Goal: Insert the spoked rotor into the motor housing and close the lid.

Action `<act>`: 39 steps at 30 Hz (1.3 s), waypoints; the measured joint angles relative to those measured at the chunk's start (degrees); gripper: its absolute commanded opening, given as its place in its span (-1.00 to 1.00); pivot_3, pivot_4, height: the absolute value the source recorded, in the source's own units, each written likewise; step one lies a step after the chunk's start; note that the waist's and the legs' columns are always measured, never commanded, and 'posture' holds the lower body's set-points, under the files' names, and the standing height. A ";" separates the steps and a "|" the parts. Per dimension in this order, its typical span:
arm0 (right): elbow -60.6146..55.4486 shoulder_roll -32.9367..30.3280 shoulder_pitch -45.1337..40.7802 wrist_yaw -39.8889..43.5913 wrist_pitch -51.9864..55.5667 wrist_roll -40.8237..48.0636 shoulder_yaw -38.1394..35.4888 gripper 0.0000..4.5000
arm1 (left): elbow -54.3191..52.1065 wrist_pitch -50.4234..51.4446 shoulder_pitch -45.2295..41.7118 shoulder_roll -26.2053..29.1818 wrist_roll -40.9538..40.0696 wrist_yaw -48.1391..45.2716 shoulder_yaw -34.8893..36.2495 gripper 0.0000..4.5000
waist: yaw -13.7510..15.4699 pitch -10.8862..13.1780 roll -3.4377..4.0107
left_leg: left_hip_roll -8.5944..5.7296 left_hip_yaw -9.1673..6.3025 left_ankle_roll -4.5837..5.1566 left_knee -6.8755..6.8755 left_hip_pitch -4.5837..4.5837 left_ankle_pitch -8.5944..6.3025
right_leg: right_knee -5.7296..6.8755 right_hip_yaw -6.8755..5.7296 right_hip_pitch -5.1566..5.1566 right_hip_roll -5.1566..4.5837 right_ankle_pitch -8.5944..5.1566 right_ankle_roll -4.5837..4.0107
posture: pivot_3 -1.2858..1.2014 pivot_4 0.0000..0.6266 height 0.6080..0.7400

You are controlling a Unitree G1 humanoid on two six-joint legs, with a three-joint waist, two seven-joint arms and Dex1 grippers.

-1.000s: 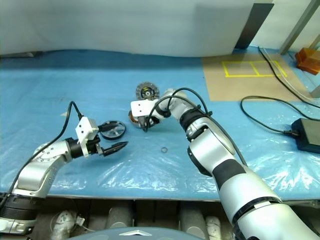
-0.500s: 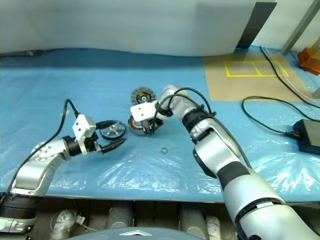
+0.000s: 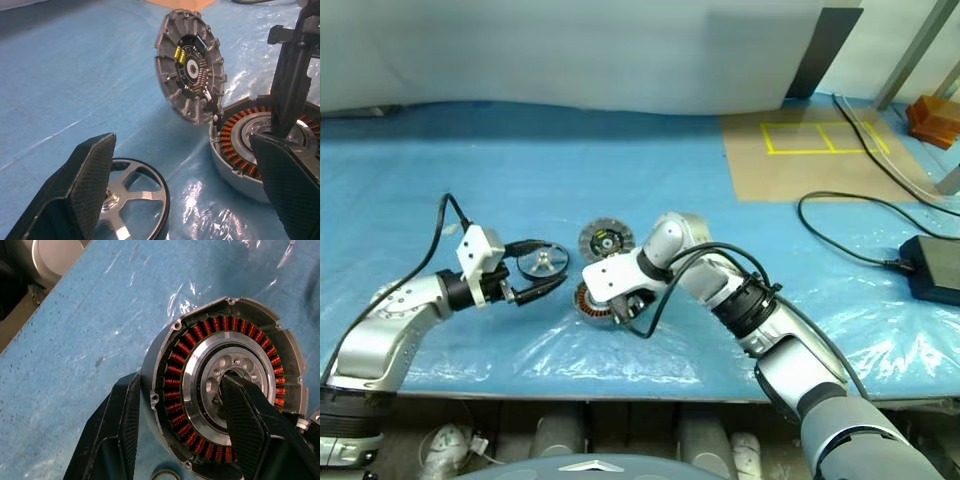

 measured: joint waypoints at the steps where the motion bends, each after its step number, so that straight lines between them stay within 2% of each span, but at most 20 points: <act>1: -0.01 0.13 0.00 -0.21 0.60 -0.05 0.09 -0.07 | -0.11 0.02 -0.01 0.00 0.00 0.00 0.00 1.00 | -0.08 0.00 0.00 | 0.00 0.00 0.00 -0.03 0.06 0.00 | 0.00 0.00 0.04 0.00 0.00 0.00 | 0.03 -0.52 1.00; 6: 0.62 0.45 0.03 -1.54 0.97 0.46 0.55 -0.07 | -0.28 0.09 -0.04 0.00 0.00 0.04 0.00 1.00 | -0.11 0.00 0.00 | 0.00 0.03 -0.01 -0.12 0.44 -0.01 | 0.00 0.06 0.31 0.00 -0.03 -0.03 | 0.03 -0.52 1.00; 8: 1.17 0.19 0.15 -2.03 -0.53 0.91 0.54 0.25 | -0.29 0.09 -0.04 0.00 0.00 0.05 0.00 1.00 | -0.13 0.00 0.00 | 0.00 0.05 -0.01 -0.12 0.47 -0.01 | 0.00 0.09 0.32 0.00 -0.03 -0.03 | 0.03 -0.52 1.00; 10: 2.28 0.03 0.86 -2.13 -1.42 1.52 1.34 0.48 | -0.42 0.09 -0.02 -0.01 -0.01 0.08 0.00 1.00 | -0.07 0.01 0.02 | 0.00 0.05 -0.01 -0.12 0.42 -0.01 | 0.00 0.07 0.30 0.00 -0.03 -0.03 | 0.03 -0.52 1.00; 22: 4.35 -3.09 -3.54 0.70 -2.10 8.51 0.36 0.48 | -0.56 0.12 0.67 -1.09 0.07 0.28 -0.33 1.00 | 0.18 0.05 0.02 | -0.05 0.04 0.00 -0.12 0.09 -0.01 | -0.12 0.03 0.13 -0.02 -0.01 0.01 | 0.03 -0.52 1.00; 28: -4.44 -10.00 -6.64 1.96 7.06 19.89 -4.25 0.48 | -0.58 0.12 0.58 -1.77 0.09 0.21 -1.45 1.00 | 0.35 0.06 0.00 | -0.04 0.03 -0.01 -0.19 0.12 -0.01 | -0.16 0.01 0.15 -0.01 0.10 0.20 | 0.03 -0.52 1.00; 32: -11.43 -14.76 -7.59 2.09 17.86 29.19 -5.64 0.48 | -0.62 0.51 0.40 -1.77 0.03 0.06 -1.88 1.00 | 0.34 0.06 0.01 | -0.05 0.03 -0.01 -0.22 0.14 -0.01 | -0.16 0.04 0.14 -0.01 0.10 0.20 | 0.03 -0.52 1.00; 35: -17.79 -22.30 -4.19 2.03 21.72 33.12 -9.26 0.48 | -2.31 0.85 0.72 -1.78 -0.47 0.02 -2.18 1.00 | 1.02 0.06 -0.01 | -0.05 0.02 -0.01 -0.29 0.16 -0.01 | -0.35 0.00 0.27 -0.03 0.10 0.20 | 0.03 -0.52 1.00; 37: -20.46 -27.47 2.44 1.37 22.01 34.18 -12.02 0.48 | -4.82 1.08 2.03 -2.37 -1.82 0.04 -1.90 1.00 | 1.82 0.06 -0.01 | -0.07 0.04 -0.01 -0.40 0.16 -0.01 | -0.60 0.00 0.33 -0.04 0.10 0.21 | 0.03 -0.52 1.00; 39: -21.47 -29.70 8.85 -0.78 21.38 34.30 -14.05 0.48 | -7.64 1.40 3.70 -3.08 -3.41 0.02 -1.94 1.00 | 1.92 0.06 0.01 | -0.08 0.07 -0.01 -0.56 0.14 0.00 | -0.90 0.00 0.36 -0.03 0.15 0.27 | 0.03 -0.52 1.00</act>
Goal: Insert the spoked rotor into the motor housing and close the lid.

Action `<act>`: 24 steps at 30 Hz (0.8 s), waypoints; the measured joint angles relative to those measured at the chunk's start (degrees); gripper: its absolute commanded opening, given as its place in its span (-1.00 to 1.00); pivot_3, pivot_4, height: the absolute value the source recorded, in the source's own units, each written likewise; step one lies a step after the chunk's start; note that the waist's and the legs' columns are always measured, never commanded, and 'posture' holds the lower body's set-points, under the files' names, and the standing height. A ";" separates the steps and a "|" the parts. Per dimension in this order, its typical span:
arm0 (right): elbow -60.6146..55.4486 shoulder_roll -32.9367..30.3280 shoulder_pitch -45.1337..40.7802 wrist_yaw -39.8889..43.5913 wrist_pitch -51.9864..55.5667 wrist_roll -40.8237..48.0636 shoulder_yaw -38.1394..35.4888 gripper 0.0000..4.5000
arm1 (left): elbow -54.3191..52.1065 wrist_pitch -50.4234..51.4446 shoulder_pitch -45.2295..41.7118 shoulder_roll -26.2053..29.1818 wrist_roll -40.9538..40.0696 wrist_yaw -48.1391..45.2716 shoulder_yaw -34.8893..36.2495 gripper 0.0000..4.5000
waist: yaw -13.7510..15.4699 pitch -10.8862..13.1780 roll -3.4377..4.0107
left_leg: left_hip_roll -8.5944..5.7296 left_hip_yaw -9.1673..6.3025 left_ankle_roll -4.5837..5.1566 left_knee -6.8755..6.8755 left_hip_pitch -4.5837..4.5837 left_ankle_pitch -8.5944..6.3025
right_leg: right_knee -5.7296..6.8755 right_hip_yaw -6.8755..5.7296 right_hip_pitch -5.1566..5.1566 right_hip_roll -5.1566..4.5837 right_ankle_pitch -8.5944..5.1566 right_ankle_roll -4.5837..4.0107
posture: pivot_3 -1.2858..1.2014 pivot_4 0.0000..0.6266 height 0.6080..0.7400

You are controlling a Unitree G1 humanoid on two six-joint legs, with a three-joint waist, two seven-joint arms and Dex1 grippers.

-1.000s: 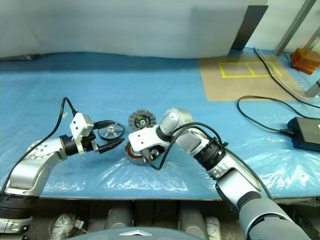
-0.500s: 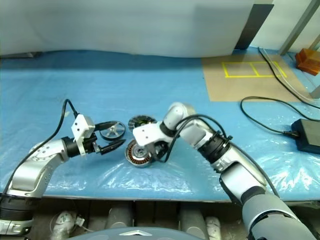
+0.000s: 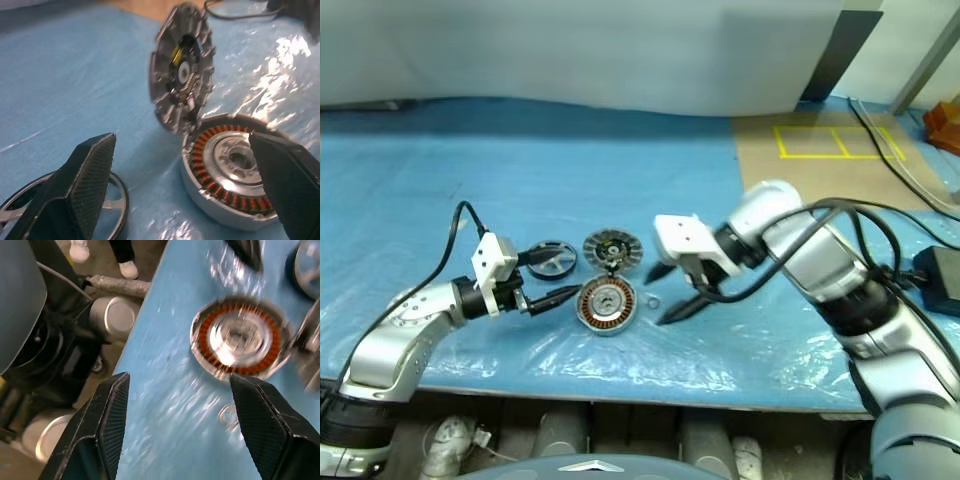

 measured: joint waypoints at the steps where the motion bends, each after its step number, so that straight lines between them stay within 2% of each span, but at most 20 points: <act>1: -0.46 0.04 3.88 -2.87 -1.17 -0.25 -1.48 0.48 | -1.76 0.41 1.06 0.00 -0.55 -0.04 -0.29 1.00 | -0.04 0.00 0.00 | 0.00 0.01 0.00 -0.04 0.00 0.00 | -0.03 0.00 -0.01 0.00 0.01 0.01 | 0.03 -0.52 1.00; 4: -1.35 3.51 12.18 -13.06 -4.72 -1.72 -6.29 0.48 | -4.71 0.78 2.66 0.02 -0.89 -0.07 -1.20 1.00 | -0.53 0.00 0.02 | 0.00 0.06 -0.01 -0.18 0.07 0.00 | -0.02 0.07 -0.10 0.06 0.01 0.02 | 0.03 -0.52 1.00; 7: -2.68 11.12 18.41 -24.42 -8.25 -2.31 -11.55 0.48 | -5.96 0.92 3.69 -0.11 -0.80 0.34 -2.53 1.00 | -0.61 0.00 0.03 | -0.02 0.06 -0.01 -0.25 0.10 0.00 | -0.03 0.06 -0.11 0.06 0.01 0.03 | 0.03 -0.52 1.00; 10: -3.94 13.44 24.13 -30.86 -9.79 -2.54 -14.02 0.48 | -7.38 1.49 4.25 -0.03 -0.91 1.48 -2.56 1.00 | -0.21 0.00 0.04 | -0.13 0.06 -0.01 -0.24 0.07 0.00 | -0.18 0.06 -0.02 -0.03 0.02 0.09 | 0.03 -0.52 1.00; 14: -10.47 13.82 31.38 -33.73 -3.21 2.99 -17.03 0.48 | -9.67 3.49 7.49 1.55 -1.89 2.24 -1.92 1.00 | -0.19 0.00 0.04 | -0.13 0.03 0.00 -0.34 0.11 0.00 | -0.32 0.04 0.03 -0.02 0.04 0.15 | 0.03 -0.52 1.00; 17: -13.57 13.33 33.97 -34.06 -0.29 5.43 -15.48 0.48 | -9.74 3.67 8.36 2.64 -1.96 2.25 -1.38 1.00 | -0.40 0.00 0.04 | -0.12 0.02 0.00 -0.36 0.21 0.00 | -0.30 0.06 0.05 0.00 0.03 0.16 | 0.03 -0.52 1.00; 20: -11.79 13.68 32.90 -35.15 -0.69 5.09 -13.31 0.48 | -9.72 3.69 8.03 2.63 -1.91 2.44 -1.51 1.00 | -0.47 0.00 0.04 | -0.16 0.03 0.00 -0.30 0.25 0.00 | -0.31 0.11 0.10 -0.02 -0.06 0.04 | 0.03 -0.52 1.00; 24: -3.74 14.24 31.14 -36.99 -3.84 2.14 -11.67 0.48 | -9.71 4.11 6.99 2.16 -1.79 3.34 -2.11 1.00 | -0.19 0.00 0.05 | -0.22 0.04 0.01 -0.27 0.25 0.00 | -0.29 0.10 0.16 -0.13 -0.07 0.03 | 0.03 -0.52 1.00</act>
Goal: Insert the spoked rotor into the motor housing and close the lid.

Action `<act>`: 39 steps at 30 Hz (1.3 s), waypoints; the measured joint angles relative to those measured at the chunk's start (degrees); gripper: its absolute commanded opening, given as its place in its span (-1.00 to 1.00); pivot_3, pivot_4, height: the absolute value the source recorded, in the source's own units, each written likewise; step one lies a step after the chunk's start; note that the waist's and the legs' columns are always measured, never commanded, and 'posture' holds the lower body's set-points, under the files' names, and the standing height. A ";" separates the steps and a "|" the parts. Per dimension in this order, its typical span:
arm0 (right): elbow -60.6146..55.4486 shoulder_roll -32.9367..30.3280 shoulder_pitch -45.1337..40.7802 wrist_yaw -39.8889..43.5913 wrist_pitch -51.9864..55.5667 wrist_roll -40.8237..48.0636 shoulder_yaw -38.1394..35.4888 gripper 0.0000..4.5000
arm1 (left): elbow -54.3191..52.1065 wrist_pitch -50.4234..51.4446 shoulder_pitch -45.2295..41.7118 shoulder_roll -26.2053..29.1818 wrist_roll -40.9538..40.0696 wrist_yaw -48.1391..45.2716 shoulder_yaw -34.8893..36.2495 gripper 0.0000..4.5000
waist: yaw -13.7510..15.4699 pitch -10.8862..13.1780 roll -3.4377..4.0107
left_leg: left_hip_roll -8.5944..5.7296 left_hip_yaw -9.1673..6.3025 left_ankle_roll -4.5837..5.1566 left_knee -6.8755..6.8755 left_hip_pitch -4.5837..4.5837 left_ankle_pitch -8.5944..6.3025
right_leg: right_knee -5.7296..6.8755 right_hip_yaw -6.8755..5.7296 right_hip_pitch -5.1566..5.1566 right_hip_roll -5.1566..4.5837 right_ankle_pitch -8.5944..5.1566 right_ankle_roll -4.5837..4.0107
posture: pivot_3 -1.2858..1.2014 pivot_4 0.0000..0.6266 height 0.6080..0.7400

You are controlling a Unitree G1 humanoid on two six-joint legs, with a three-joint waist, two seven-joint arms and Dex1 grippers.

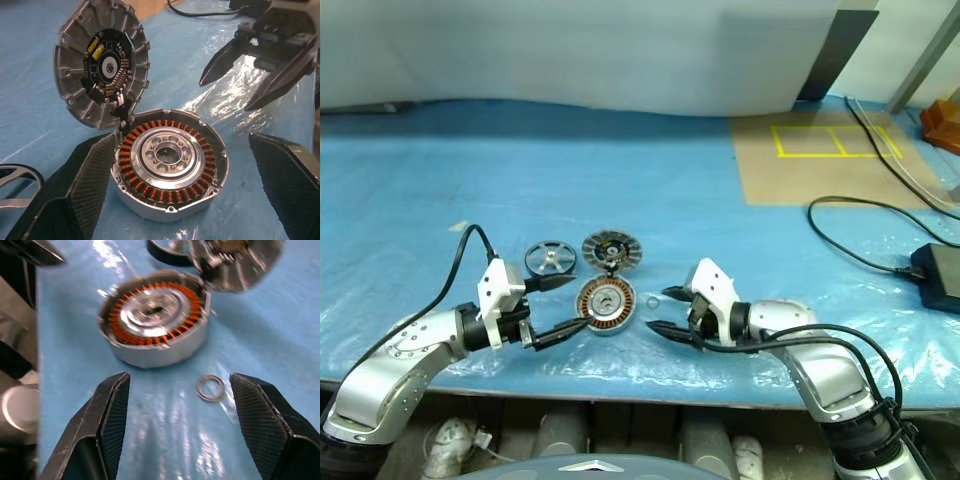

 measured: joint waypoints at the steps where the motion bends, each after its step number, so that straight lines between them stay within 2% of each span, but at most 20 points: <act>1: 1.22 0.47 0.00 -0.36 -0.51 -0.21 0.23 0.48 | 0.03 0.00 -0.14 -0.11 0.04 0.22 -0.14 1.00 | 0.02 0.00 0.00 | 0.00 0.00 0.00 0.00 -0.02 0.00 | 0.00 0.00 -0.01 0.01 0.00 0.00 | 0.03 -0.52 1.00; 13: 8.29 4.46 -0.44 -3.67 -9.18 -5.95 4.33 0.48 | 2.35 -0.83 -2.50 -0.94 1.29 0.37 -1.64 1.00 | -0.20 -0.01 0.01 | 0.02 -0.03 -0.01 0.04 -0.01 0.00 | 0.05 -0.01 0.00 0.06 0.15 0.25 | 0.03 -0.52 1.00; 23: 9.04 5.66 0.01 -4.80 -11.97 -7.92 5.53 0.48 | 3.10 -1.00 -3.27 -1.40 1.45 0.31 -2.14 1.00 | -0.19 -0.02 0.00 | 0.02 -0.03 0.00 0.10 0.01 0.01 | 0.08 0.00 0.04 0.05 0.15 0.24 | 0.03 -0.52 1.00; 31: 9.67 5.98 0.09 -5.88 -12.65 -8.45 5.43 -0.70 | 3.23 -0.99 -3.66 -1.77 1.46 0.35 -2.24 1.00 | -0.19 -0.02 0.01 | 0.02 -0.03 0.00 0.10 0.02 0.01 | 0.08 -0.01 0.04 0.06 0.14 0.24 | 0.03 -0.52 1.00; 39: 9.74 6.31 0.11 -5.90 -12.55 -8.53 5.41 -0.71 | 3.26 -0.93 -3.66 -1.76 1.44 0.35 -2.23 1.00 | -0.25 -0.02 0.00 | 0.02 -0.03 0.00 0.10 0.03 0.01 | 0.09 -0.01 0.05 0.06 0.14 0.24 | 0.03 -0.52 1.00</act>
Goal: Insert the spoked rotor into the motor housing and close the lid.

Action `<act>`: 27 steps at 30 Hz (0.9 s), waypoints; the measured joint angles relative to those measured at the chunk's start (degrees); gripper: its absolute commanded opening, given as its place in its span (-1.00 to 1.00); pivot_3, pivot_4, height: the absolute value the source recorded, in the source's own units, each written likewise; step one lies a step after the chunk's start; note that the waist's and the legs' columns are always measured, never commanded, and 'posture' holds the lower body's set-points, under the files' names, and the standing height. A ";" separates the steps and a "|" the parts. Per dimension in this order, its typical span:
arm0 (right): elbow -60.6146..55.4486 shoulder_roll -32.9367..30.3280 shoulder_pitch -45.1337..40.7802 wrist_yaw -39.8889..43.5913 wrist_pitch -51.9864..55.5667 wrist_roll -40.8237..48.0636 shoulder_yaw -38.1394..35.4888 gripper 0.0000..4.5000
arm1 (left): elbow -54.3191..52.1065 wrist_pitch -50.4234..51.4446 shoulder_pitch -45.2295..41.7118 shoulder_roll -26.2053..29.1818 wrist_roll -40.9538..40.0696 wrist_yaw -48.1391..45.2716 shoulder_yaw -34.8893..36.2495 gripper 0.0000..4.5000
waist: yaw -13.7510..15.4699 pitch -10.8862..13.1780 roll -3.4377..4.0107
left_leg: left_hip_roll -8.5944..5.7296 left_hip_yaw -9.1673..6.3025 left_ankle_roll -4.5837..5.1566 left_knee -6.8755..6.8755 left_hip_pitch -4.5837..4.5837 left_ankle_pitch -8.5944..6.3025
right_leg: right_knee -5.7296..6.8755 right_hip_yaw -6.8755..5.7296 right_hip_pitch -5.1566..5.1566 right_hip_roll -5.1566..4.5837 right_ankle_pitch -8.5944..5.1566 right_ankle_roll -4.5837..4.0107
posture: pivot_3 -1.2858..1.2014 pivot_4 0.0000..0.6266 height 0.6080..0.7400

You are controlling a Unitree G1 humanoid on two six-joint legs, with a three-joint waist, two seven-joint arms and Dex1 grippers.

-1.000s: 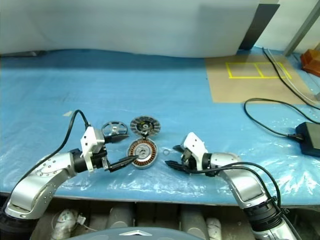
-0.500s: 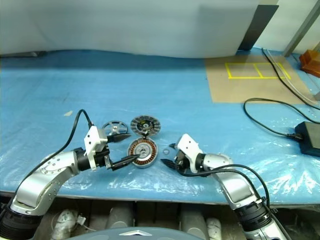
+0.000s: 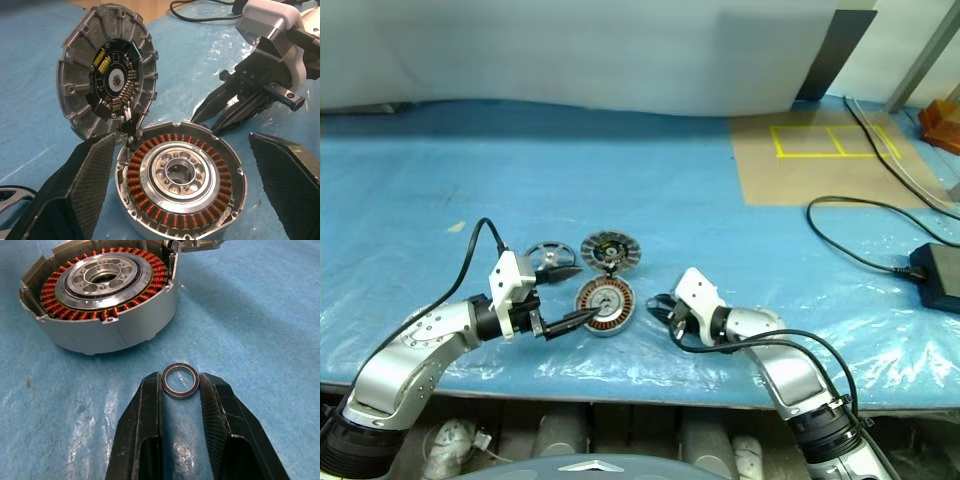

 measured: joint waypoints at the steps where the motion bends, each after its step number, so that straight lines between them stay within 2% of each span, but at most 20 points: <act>1: -0.02 -0.02 0.00 0.22 0.39 0.33 -0.06 -0.71 | 0.00 0.05 0.00 0.01 -0.02 -0.01 0.00 1.00 | 0.01 0.00 0.00 | 0.00 0.00 0.00 0.00 0.00 0.00 | 0.00 0.00 0.00 0.00 0.00 0.00 | 0.03 -0.52 1.00; 8: -2.40 -1.06 -0.31 1.52 4.13 3.72 -2.09 -0.71 | 0.01 0.22 -0.03 0.47 -0.38 -0.62 0.13 1.00 | 0.13 0.00 0.00 | -0.01 0.00 0.00 0.01 -0.03 0.00 | -0.01 0.00 0.00 -0.01 0.00 0.00 | 0.03 -0.52 1.00; 15: -8.41 -3.73 -5.78 4.99 9.14 10.67 -7.11 -0.71 | 1.00 -0.23 -0.96 0.74 -0.40 -1.30 0.63 1.00 | 0.15 0.00 0.01 | 0.01 -0.02 0.00 0.04 0.01 0.00 | 0.07 0.00 0.00 0.02 0.00 0.00 | 0.03 -0.52 1.00; 20: -8.61 -4.56 -7.61 7.51 10.04 12.14 -5.65 -0.71 | 2.47 -0.89 -0.58 3.30 -0.98 -3.74 3.23 1.00 | 0.07 0.00 0.01 | 0.00 -0.01 0.00 0.04 -0.02 0.00 | 0.05 0.00 -0.01 0.02 0.01 0.00 | 0.03 -0.52 1.00; 27: -3.92 -2.10 -14.94 10.99 9.39 12.02 -0.82 -0.71 | -3.02 -1.00 5.04 7.00 -4.15 -8.76 4.94 1.00 | -0.16 0.00 0.01 | 0.01 -0.02 0.00 0.03 -0.03 0.00 | 0.07 -0.01 -0.04 0.02 0.00 -0.01 | 0.03 -0.52 1.00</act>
